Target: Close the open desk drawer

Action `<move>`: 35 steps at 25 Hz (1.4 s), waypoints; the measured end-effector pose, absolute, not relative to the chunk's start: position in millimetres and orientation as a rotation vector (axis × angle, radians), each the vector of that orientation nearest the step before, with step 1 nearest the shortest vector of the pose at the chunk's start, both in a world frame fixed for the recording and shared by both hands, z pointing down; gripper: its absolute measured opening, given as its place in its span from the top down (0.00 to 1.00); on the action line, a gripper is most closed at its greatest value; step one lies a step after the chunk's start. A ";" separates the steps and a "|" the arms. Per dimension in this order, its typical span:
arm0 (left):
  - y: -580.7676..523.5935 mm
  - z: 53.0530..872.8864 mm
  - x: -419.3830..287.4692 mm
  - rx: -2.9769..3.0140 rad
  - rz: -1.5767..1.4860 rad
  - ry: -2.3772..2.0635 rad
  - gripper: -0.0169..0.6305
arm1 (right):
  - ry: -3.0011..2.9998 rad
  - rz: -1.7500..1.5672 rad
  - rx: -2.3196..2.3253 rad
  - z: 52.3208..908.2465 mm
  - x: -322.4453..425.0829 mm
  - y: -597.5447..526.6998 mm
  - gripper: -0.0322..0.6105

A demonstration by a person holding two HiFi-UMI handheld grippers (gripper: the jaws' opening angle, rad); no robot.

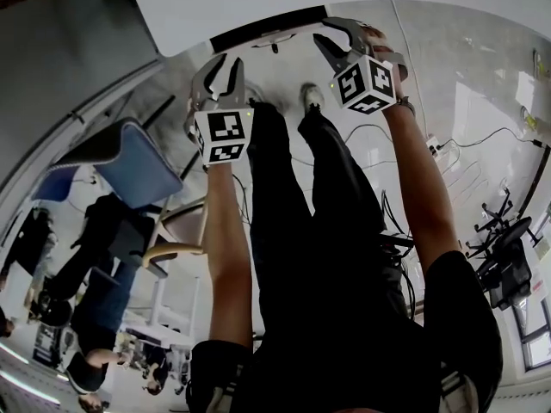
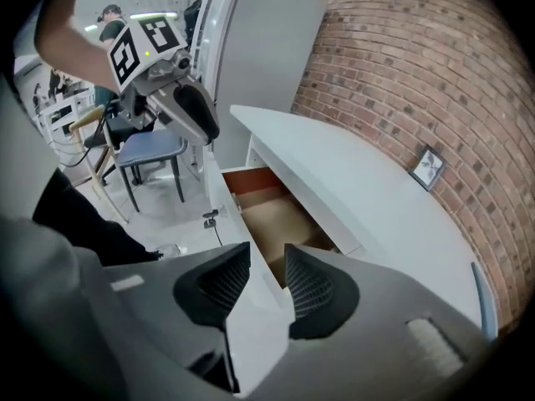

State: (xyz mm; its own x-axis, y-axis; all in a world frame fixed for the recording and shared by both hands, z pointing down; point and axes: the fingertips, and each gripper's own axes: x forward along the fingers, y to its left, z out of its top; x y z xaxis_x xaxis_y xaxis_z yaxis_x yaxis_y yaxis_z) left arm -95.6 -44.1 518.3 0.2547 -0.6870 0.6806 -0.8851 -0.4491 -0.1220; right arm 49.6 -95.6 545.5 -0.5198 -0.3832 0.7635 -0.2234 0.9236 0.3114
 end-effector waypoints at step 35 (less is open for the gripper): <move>-24.4 410.3 -88.1 2.430 0.261 -1.444 0.95 | -2.375 1.793 1.571 632.6 44.5 -40.1 0.77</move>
